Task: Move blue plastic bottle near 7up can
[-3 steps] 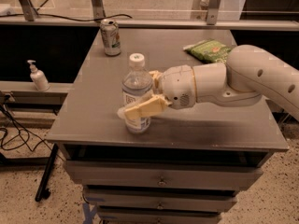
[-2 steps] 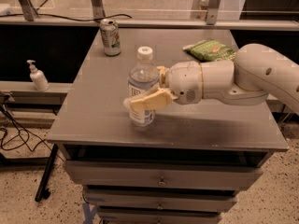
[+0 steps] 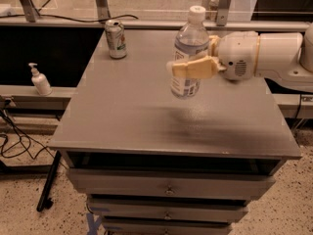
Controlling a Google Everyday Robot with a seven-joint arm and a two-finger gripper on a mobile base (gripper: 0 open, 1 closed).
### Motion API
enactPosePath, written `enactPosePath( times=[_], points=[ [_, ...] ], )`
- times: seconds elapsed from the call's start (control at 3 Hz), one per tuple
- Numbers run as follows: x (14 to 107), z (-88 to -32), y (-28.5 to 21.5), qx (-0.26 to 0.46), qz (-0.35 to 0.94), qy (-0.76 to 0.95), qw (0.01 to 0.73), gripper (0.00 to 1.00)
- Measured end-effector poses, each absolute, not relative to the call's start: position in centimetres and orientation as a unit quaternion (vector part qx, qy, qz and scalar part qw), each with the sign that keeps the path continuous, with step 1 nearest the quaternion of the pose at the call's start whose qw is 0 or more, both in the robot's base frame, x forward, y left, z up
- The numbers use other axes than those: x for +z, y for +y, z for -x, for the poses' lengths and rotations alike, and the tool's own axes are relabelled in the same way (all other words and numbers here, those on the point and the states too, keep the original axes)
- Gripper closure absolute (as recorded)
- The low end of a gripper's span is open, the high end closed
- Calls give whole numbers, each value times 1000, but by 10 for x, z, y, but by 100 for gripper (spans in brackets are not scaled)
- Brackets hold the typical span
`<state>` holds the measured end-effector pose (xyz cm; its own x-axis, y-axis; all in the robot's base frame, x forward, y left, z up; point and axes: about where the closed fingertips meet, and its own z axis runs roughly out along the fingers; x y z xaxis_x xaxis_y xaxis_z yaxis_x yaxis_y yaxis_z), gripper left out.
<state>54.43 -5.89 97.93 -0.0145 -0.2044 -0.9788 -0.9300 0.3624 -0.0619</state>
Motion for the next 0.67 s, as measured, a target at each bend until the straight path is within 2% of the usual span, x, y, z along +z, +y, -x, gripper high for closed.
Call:
enactPosePath(
  times=[0.33, 0.67],
  points=[
    [979, -544, -58, 338, 453, 627, 537, 100],
    [985, -569, -48, 330, 446, 621, 554, 100]
  ],
)
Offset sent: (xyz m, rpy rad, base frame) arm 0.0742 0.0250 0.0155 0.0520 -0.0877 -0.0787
